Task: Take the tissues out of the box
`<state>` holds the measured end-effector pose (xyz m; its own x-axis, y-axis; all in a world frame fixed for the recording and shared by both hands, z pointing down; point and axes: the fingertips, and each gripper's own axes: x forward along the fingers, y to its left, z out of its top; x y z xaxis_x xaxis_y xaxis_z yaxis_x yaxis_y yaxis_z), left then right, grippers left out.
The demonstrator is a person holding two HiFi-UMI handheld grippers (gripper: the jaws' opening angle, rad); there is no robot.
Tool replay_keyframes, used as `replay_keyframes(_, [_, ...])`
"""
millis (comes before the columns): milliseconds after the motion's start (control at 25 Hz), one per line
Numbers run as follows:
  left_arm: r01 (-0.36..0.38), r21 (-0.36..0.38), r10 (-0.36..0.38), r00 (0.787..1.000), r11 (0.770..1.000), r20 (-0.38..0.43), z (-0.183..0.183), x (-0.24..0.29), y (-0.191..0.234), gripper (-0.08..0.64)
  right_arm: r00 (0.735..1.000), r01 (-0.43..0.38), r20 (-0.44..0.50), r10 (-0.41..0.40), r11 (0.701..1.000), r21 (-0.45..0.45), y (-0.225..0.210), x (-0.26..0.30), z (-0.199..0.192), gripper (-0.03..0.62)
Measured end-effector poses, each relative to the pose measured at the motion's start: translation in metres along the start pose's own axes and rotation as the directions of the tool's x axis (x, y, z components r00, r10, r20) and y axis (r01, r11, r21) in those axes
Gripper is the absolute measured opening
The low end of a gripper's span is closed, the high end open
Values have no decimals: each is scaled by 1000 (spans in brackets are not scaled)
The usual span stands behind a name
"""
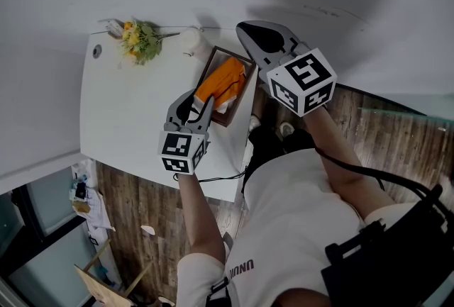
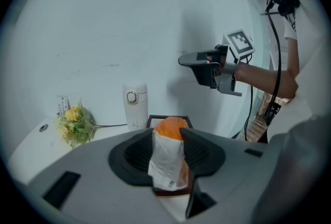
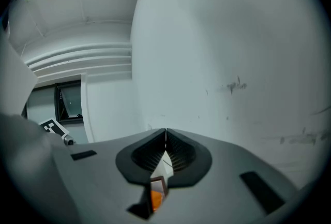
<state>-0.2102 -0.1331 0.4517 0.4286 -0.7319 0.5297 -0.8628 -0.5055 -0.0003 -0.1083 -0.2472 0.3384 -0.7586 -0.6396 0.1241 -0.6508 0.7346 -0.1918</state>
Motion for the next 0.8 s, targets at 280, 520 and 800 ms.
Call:
replay_keyframes(280, [-5, 10, 5, 1000, 1000, 6, 3, -3, 0, 160, 1000, -1, -3, 1, 1000, 8, -1, -1, -1, 20])
replay_keyframes(520, [-7, 7, 7, 1000, 1000, 17, 8, -5, 0, 161, 1000, -2, -6, 2, 1000, 12, -1, 0, -1, 20])
replay_keyframes(800, [-17, -2, 17, 999, 1000, 39, 16, -11, 1, 161, 1000, -11, -6, 11, 1000, 9, 1, 0, -1, 20])
